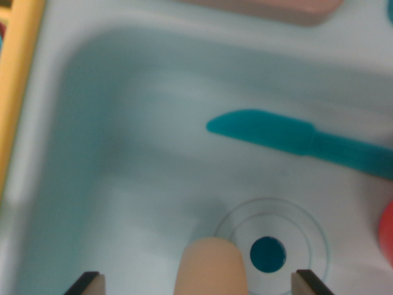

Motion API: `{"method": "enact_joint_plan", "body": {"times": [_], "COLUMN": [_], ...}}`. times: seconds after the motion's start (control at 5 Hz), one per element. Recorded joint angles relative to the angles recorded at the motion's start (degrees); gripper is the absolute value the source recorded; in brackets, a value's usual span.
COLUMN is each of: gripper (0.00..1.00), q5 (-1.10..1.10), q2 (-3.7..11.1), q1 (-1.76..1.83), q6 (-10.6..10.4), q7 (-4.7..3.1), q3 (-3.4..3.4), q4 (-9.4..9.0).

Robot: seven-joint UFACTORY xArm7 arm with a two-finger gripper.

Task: Pick detergent from the sink

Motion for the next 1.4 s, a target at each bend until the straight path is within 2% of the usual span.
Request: {"method": "enact_joint_plan", "body": {"times": [0.6, 1.4], "gripper": [0.0, 0.0], "q5": [0.01, 0.01], "q2": [0.07, 0.07], "q1": [-0.04, -0.04], "q6": [-1.0, -1.1], "q7": [-0.44, -0.46], "q3": [-0.12, -0.12], "q4": [-1.03, -1.06]}}
